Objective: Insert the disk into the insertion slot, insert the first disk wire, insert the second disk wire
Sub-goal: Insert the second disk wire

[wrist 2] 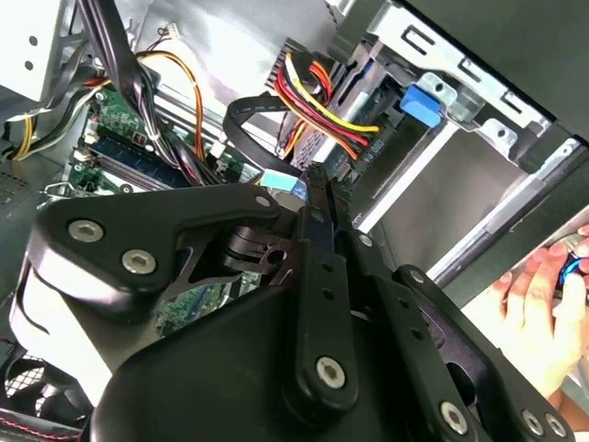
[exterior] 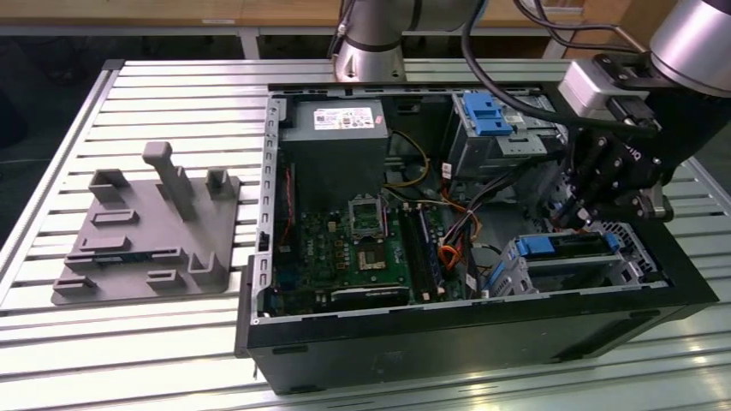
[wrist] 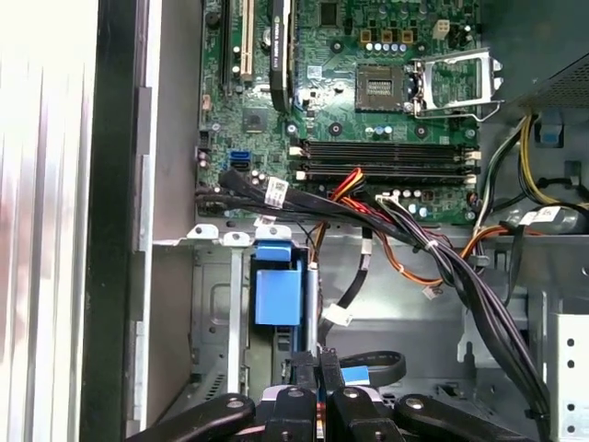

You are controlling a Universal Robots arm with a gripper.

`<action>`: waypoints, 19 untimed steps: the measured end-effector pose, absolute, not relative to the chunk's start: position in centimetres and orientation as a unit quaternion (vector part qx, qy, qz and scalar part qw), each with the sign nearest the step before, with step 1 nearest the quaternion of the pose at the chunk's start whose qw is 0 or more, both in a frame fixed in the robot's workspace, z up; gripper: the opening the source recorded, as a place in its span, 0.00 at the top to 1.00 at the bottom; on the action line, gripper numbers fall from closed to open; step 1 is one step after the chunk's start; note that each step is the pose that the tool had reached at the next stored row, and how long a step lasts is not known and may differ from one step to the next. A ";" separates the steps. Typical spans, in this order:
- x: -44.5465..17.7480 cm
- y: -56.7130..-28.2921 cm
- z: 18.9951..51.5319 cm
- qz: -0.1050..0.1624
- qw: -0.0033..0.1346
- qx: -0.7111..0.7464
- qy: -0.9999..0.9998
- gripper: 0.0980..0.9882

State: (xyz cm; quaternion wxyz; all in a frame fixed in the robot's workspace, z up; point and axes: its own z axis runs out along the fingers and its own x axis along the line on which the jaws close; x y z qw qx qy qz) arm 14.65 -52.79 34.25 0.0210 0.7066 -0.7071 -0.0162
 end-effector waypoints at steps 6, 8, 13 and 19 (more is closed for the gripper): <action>14.7 -52.9 34.3 -0.017 0.021 0.686 -0.727 0.95; 14.8 -52.9 34.2 -0.017 0.021 0.683 -0.730 0.95; 15.2 -52.9 34.3 -0.021 0.026 0.684 -0.729 0.95; 15.2 -52.9 34.2 -0.022 0.029 0.695 -0.718 0.95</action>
